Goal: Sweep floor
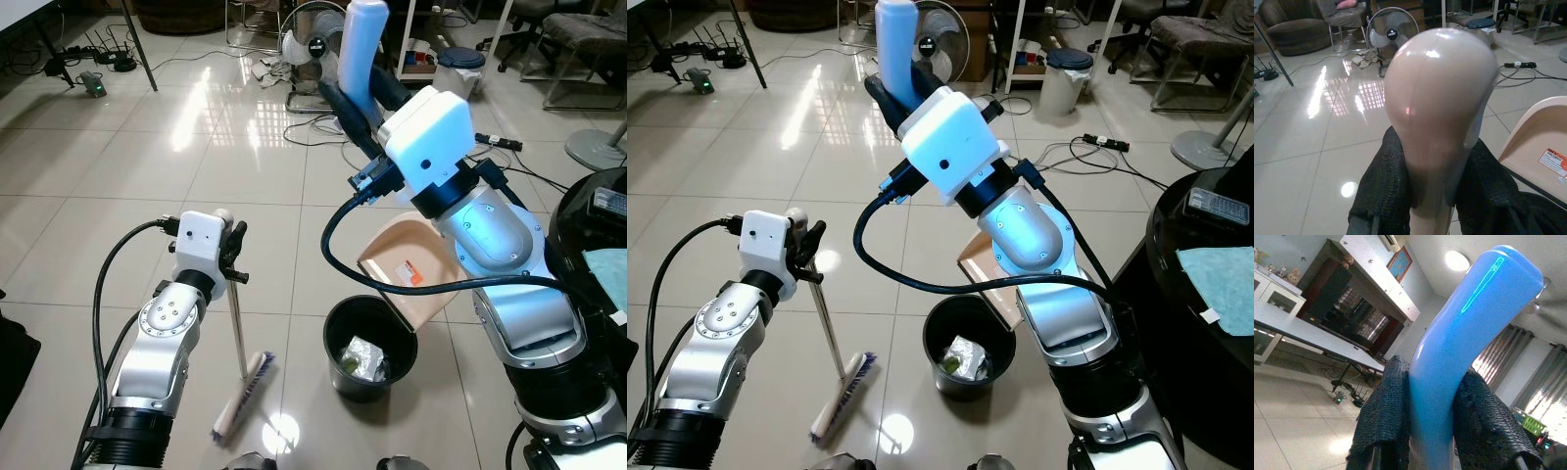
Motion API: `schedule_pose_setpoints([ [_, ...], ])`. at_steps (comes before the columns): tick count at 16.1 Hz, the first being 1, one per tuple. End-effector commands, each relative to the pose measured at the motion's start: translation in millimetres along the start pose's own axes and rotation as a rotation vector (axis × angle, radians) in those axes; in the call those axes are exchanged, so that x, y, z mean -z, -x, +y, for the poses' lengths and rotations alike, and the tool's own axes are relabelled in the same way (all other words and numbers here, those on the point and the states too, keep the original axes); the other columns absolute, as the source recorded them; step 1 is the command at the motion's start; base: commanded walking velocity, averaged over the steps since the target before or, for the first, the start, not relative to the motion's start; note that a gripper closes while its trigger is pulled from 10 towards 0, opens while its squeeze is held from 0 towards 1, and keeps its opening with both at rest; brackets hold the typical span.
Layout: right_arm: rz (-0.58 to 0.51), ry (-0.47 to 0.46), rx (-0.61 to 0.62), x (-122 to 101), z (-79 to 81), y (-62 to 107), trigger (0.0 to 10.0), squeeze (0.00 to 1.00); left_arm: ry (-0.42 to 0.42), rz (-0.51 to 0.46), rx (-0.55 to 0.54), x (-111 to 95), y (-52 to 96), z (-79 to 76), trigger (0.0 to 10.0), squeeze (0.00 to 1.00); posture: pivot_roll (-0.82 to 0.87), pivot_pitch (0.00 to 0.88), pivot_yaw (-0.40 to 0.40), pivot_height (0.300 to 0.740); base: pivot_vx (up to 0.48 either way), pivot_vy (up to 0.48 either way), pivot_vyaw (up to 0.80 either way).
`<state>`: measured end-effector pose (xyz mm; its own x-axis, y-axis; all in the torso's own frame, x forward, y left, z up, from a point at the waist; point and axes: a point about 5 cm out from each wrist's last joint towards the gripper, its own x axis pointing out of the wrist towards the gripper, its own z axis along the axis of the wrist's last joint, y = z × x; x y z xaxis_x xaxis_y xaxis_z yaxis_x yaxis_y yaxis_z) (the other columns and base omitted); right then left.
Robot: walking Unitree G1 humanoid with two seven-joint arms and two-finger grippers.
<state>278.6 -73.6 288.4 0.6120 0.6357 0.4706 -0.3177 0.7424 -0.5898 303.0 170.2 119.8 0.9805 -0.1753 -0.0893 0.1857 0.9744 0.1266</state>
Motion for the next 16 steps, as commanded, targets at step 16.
schedule_pose_setpoints([
  [16,-0.038,-0.487,0.648,-1,-68.8,25.3,10.0,0.0,-0.109,-0.129,0.02,-37,-8.1,4.4,10.0,0.0,-0.1,0.032,0.033,0.74,0.0,0.244,0.0],
])
